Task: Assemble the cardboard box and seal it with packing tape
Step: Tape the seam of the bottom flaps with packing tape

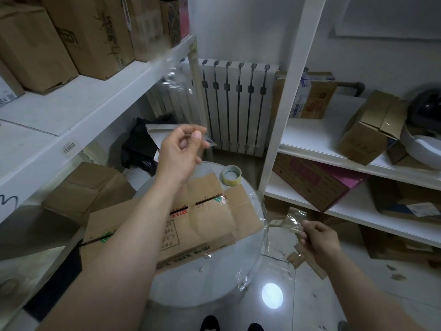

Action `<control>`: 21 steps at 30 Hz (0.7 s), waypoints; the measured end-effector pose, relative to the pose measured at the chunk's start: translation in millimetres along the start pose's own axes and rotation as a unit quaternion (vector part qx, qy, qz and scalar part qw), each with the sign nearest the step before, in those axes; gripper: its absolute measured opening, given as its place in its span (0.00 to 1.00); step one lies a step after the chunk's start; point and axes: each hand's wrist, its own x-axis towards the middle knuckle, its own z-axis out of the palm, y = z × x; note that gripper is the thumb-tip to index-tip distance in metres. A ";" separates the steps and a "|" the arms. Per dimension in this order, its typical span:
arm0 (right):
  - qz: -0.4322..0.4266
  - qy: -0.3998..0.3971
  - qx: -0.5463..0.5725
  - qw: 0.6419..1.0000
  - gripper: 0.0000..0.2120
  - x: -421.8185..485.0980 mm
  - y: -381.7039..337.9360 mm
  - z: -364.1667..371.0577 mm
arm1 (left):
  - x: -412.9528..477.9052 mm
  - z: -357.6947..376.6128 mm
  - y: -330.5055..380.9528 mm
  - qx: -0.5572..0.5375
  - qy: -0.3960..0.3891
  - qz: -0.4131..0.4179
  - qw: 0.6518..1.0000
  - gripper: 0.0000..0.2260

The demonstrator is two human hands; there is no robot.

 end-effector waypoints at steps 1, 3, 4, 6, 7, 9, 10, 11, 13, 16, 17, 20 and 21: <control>-0.010 -0.012 0.014 1.000 0.06 -3.2 -1.6 7.4 | -4.4 5.7 -1.1 0.005 -0.026 -0.006 1.000 0.07; -0.033 -0.030 0.030 0.999 0.07 -8.8 -6.8 24.2 | -14.1 16.5 -5.2 0.007 -0.068 -0.023 0.997 0.08; -0.042 -0.036 0.031 0.998 0.08 -10.5 -9.3 30.7 | -18.0 20.2 -7.9 0.012 -0.085 -0.031 0.996 0.08; -0.056 -0.042 0.039 0.997 0.08 -12.5 -13.1 38.1 | -23.0 24.7 -14.5 0.017 -0.104 -0.046 0.993 0.08; -0.058 -0.046 0.048 0.996 0.07 -12.8 -14.0 40.0 | -24.8 26.0 -17.4 0.013 -0.106 -0.054 0.993 0.08; -0.055 -0.060 0.065 0.995 0.06 -14.3 -16.9 43.5 | -26.4 28.7 -21.8 0.001 -0.106 -0.070 0.992 0.07; -0.052 -0.066 0.074 0.994 0.06 -16.2 -19.2 45.2 | -27.0 30.3 -22.6 -0.003 -0.105 -0.076 0.992 0.07; -0.051 -0.070 0.083 0.993 0.05 -17.9 -22.2 46.9 | -26.4 31.4 -22.8 -0.006 -0.104 -0.079 0.991 0.07; -0.050 -0.076 0.091 0.992 0.04 -22.2 -29.7 51.2 | -25.1 33.2 -21.2 -0.019 -0.098 -0.082 0.992 0.07; -0.058 -0.078 0.056 0.994 0.05 -27.2 -41.9 56.3 | -23.2 34.8 -17.6 -0.020 -0.094 -0.086 0.992 0.07; -0.055 -0.075 0.050 0.994 0.06 -27.6 -44.7 57.2 | -23.1 35.3 -16.7 -0.017 -0.094 -0.087 0.992 0.07; -0.047 -0.068 0.059 0.995 0.06 -26.6 -48.8 58.0 | -22.1 36.8 -13.7 -0.027 -0.097 -0.095 0.990 0.06; -0.047 -0.067 0.060 0.995 0.06 -27.0 -49.5 58.2 | -21.9 37.2 -13.0 -0.033 -0.099 -0.098 0.990 0.06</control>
